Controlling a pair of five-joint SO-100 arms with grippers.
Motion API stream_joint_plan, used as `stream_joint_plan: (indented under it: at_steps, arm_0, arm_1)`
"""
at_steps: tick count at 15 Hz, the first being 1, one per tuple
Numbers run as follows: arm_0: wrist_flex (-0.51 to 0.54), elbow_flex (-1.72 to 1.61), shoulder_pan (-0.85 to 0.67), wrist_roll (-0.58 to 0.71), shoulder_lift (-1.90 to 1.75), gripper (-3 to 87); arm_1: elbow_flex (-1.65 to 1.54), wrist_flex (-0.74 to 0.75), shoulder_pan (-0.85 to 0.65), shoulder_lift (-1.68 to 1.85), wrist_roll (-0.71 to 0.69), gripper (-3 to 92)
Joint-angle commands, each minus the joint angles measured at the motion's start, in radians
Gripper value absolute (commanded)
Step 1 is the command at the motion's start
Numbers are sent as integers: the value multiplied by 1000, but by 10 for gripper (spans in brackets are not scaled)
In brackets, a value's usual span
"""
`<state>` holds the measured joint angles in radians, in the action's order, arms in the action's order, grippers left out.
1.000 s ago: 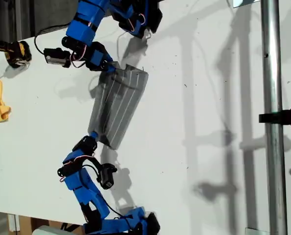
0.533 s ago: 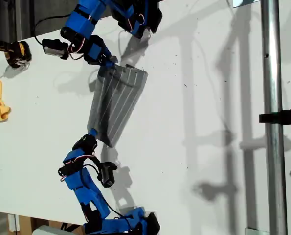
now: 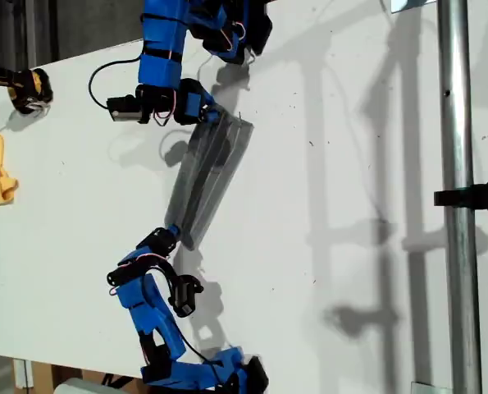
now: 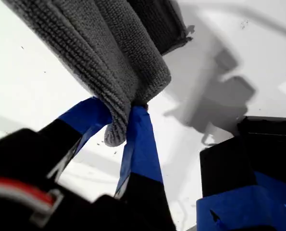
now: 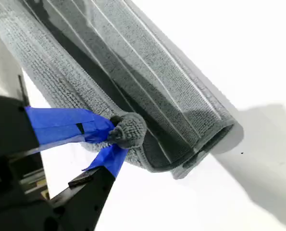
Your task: Grasp corners of a towel and fold twice.
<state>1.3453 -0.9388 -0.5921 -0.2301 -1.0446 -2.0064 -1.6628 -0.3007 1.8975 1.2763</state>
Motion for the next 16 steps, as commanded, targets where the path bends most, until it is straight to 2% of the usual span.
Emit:
stream_joint_plan:
  at_steps: [1, 4, 6, 11, 16]
  arm_0:
    - [5, 54, -49, -8, -31, -28]
    - [-109, 60, -41, -18, -64, -28]
    - [-160, 51, -28, -37, -63, -28]
    - [-198, -5, 31, -78, -64, -28]
    - [-133, -100, 95, -97, -98, -28]
  arm_1:
    - [-2, 5, -60, 89, -20, -1]
    - [-40, 78, -221, 281, -126, -1]
    - [-41, 155, -238, 330, -149, -1]
    - [-178, 479, -77, 325, -83, -1]
    - [-298, 627, 166, 219, 112, -1]
